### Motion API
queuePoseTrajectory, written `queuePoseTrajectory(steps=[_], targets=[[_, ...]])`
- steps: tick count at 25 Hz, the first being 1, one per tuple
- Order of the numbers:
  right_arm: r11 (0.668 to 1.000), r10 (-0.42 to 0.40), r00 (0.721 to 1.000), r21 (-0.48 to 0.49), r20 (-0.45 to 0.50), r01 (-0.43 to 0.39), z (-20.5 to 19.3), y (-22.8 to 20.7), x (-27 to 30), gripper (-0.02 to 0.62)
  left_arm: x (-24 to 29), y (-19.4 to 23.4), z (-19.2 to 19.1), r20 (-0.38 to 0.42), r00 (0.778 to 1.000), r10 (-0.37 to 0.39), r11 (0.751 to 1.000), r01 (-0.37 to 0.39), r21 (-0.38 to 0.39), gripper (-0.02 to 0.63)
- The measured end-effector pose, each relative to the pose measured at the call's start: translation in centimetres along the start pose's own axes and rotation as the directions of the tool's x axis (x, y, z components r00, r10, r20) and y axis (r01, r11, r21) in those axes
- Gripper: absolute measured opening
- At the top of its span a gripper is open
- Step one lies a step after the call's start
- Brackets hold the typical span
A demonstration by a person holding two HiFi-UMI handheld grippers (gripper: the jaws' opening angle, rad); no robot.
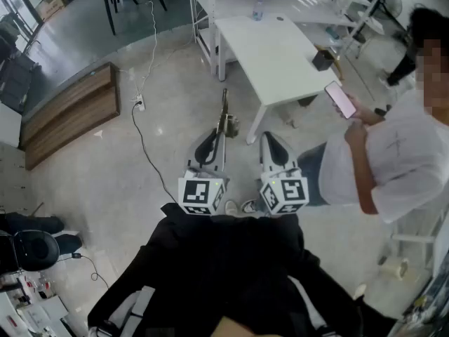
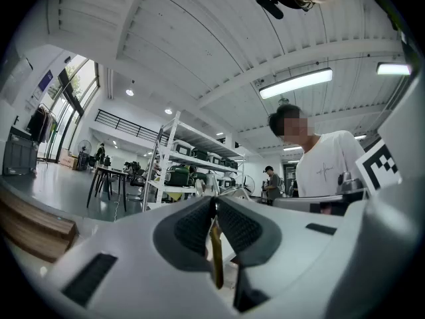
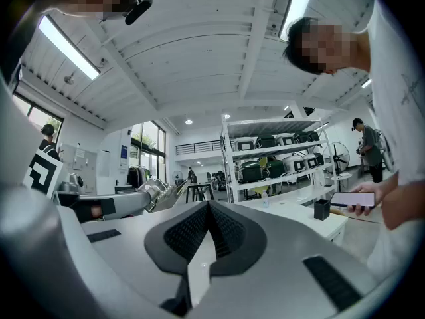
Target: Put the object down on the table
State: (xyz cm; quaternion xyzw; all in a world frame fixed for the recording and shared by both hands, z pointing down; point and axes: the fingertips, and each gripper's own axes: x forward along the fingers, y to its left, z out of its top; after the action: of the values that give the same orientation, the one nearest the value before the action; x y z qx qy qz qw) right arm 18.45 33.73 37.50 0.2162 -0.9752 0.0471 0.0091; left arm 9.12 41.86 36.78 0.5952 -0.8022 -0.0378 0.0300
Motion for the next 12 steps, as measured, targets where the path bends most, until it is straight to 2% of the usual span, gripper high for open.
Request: queuePoseTrajectory(steps=[6, 12], targets=[[1.000, -0.022, 1.000, -0.018, 0.002, 0.022, -0.2, 0.8, 0.2, 0.002, -0.5, 0.9, 0.8, 0.038, 0.999, -0.007, 1.000, 0.007, -0.004, 0.032], [0.999, -0.041, 0.999, 0.000, 0.013, 0.041, -1.2, 2.2, -0.2, 0.002, -1.4, 2.2, -1.2, 0.027, 0.999, -0.039, 0.999, 0.039, 0.006, 0.032]])
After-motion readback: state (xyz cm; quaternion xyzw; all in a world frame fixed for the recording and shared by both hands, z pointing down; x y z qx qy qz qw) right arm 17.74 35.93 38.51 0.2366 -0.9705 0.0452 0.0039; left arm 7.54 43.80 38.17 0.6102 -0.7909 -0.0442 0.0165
